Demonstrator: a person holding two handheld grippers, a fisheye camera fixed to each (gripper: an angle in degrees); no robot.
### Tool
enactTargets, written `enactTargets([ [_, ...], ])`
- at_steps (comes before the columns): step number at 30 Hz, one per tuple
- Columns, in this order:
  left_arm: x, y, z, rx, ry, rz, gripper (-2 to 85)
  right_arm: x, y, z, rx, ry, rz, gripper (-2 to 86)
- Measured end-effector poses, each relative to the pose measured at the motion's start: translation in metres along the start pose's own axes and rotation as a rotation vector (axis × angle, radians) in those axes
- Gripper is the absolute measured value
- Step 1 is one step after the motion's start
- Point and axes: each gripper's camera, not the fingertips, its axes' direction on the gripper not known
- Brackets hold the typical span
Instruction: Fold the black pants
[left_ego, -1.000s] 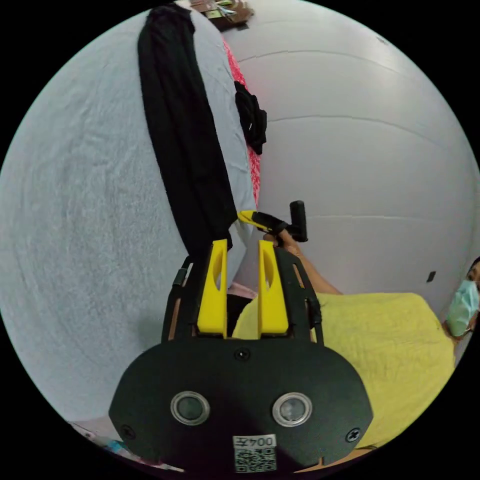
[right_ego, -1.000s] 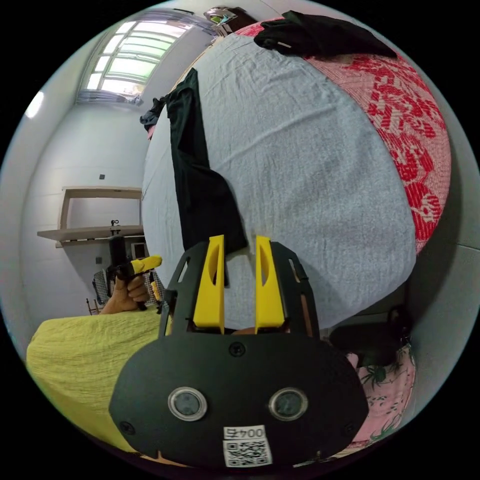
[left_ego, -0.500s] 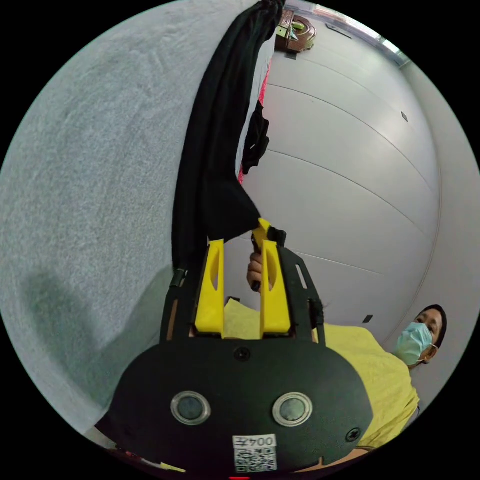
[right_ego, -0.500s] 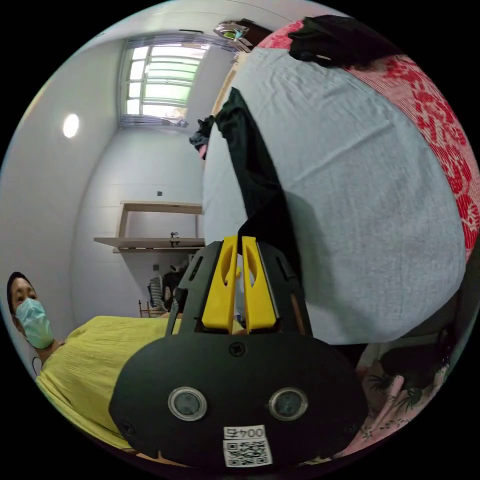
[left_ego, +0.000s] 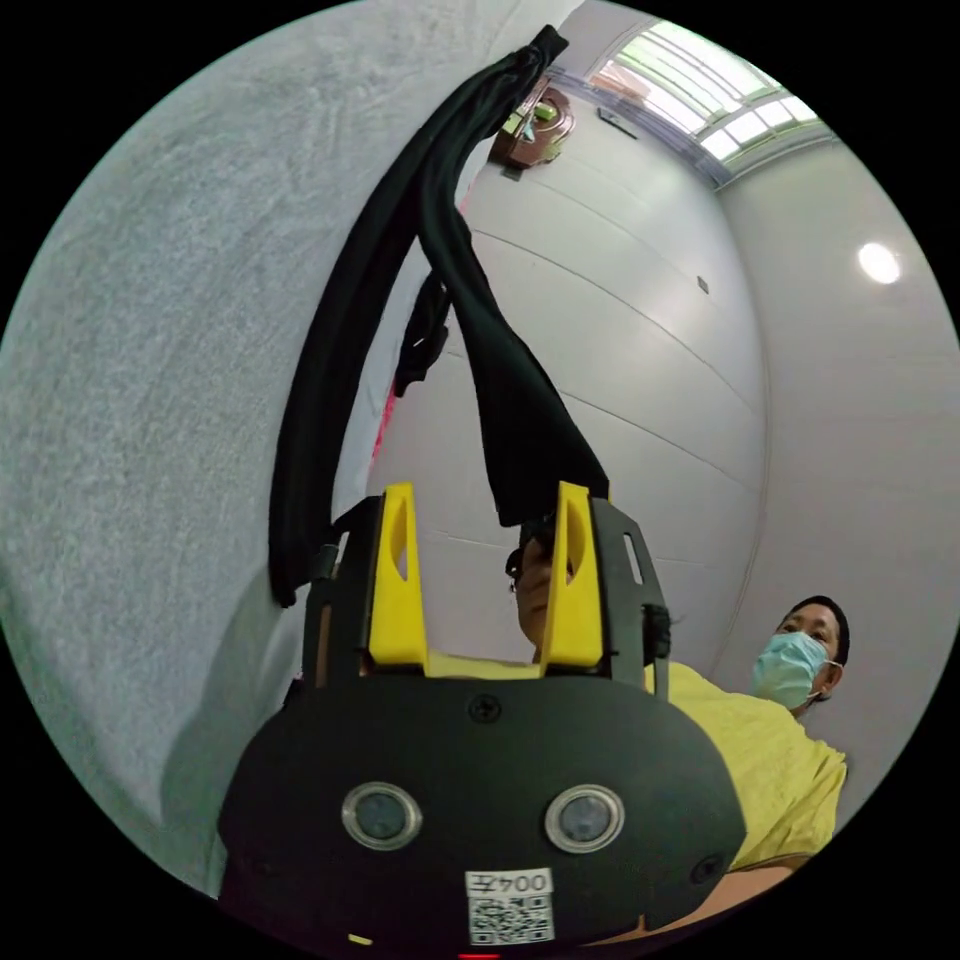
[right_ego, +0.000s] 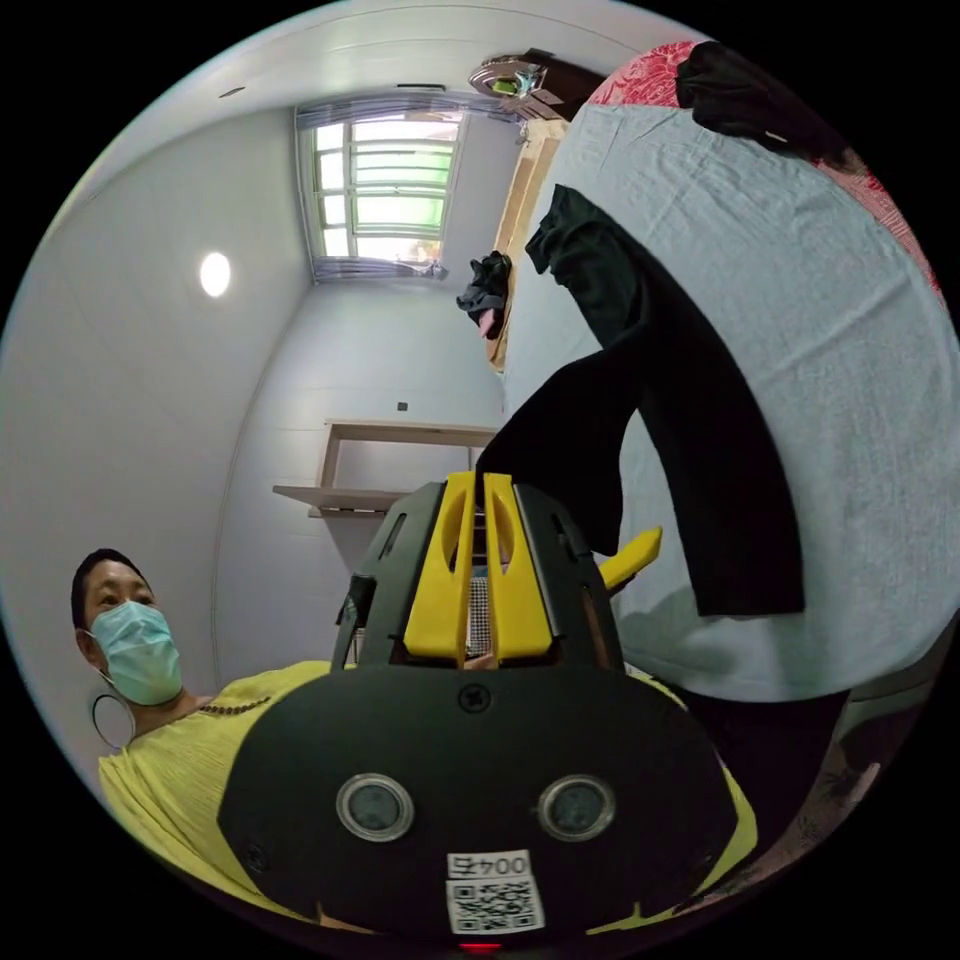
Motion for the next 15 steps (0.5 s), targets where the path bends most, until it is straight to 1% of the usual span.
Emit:
enactTargets([
  [2, 0.009, 0.002, 0.001, 0.018, 0.047, 0.030, 18.3, -0.006, 0.003, 0.016, -0.019, 0.004, -0.007, 0.7],
  [6, 0.027, 0.005, 0.010, 0.047, 0.211, 0.095, 18.2, -0.008, 0.005, 0.034, -0.025, 0.028, -0.010, 0.5],
  [9, 0.037, 0.008, 0.023, 0.034, 0.274, 0.119, 16.8, -0.008, 0.005, 0.044, -0.029, 0.031, -0.007, 0.5],
  [13, 0.050, 0.012, 0.035, 0.034, 0.280, 0.168, 11.9, -0.010, 0.005, 0.057, -0.009, 0.039, -0.025, 0.5],
  [15, 0.057, 0.014, 0.038, 0.054, 0.228, 0.174, 7.5, -0.009, 0.005, 0.063, -0.003, 0.043, -0.031, 0.5],
])
